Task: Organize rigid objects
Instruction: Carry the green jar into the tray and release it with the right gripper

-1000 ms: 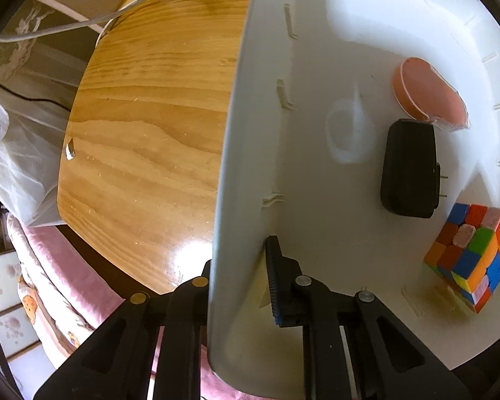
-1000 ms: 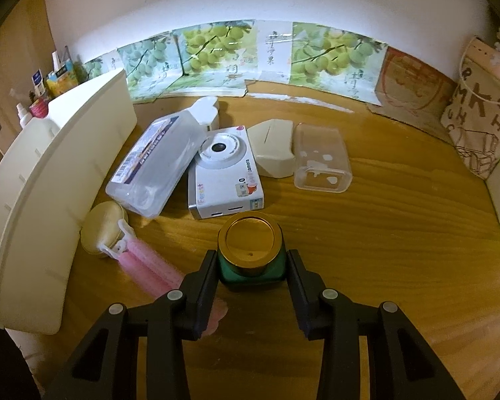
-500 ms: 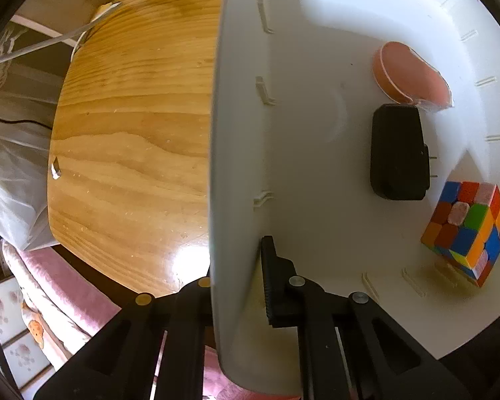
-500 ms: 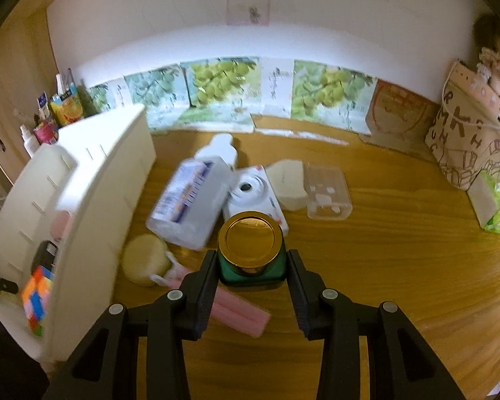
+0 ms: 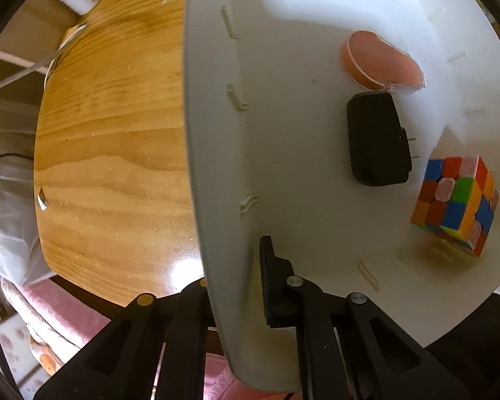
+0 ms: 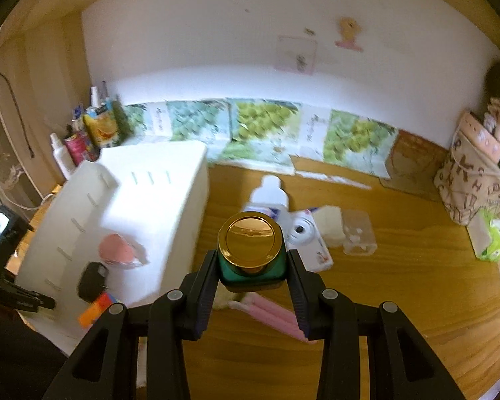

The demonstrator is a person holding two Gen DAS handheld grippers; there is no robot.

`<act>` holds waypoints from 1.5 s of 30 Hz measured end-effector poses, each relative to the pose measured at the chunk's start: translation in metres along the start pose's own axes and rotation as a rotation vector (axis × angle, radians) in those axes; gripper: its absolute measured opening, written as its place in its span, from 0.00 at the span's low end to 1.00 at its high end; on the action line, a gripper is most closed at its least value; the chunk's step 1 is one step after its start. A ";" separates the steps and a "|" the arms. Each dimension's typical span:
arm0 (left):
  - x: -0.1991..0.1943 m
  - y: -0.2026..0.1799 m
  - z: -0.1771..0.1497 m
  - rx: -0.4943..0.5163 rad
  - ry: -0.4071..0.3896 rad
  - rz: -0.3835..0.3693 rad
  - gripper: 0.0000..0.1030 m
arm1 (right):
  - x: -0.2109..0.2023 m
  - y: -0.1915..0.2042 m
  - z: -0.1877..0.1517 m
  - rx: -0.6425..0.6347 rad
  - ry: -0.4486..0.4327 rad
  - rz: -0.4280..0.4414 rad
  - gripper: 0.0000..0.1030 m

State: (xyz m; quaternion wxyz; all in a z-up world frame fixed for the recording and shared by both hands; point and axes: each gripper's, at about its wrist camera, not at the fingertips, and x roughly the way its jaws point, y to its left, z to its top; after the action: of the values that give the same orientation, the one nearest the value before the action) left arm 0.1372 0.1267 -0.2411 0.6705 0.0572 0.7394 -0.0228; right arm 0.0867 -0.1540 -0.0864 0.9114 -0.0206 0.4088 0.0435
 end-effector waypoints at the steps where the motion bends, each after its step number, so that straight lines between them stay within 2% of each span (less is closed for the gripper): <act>1: 0.000 0.001 0.000 0.009 -0.001 -0.008 0.07 | -0.002 0.005 0.001 -0.007 -0.007 0.005 0.39; 12: -0.006 0.001 0.003 0.142 -0.025 -0.037 0.06 | -0.011 0.068 0.002 -0.050 -0.024 0.081 0.39; 28: -0.011 0.004 0.001 0.258 -0.042 -0.085 0.12 | 0.001 0.132 -0.014 -0.110 0.052 0.145 0.39; 32: -0.010 0.007 0.003 0.258 -0.041 -0.085 0.12 | -0.002 0.135 -0.012 -0.112 0.021 0.153 0.40; 37: -0.003 0.006 0.006 0.239 -0.035 -0.075 0.12 | -0.001 0.130 -0.011 -0.111 0.028 0.137 0.40; 45: 0.007 0.012 0.007 0.143 -0.027 -0.066 0.10 | 0.000 0.095 -0.012 -0.087 0.030 0.093 0.40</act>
State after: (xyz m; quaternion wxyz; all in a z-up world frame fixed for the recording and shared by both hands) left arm 0.1454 0.1386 -0.2480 0.6734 0.0805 0.7283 -0.0985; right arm 0.0688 -0.0607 -0.0942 0.9003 -0.0420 0.4207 0.1034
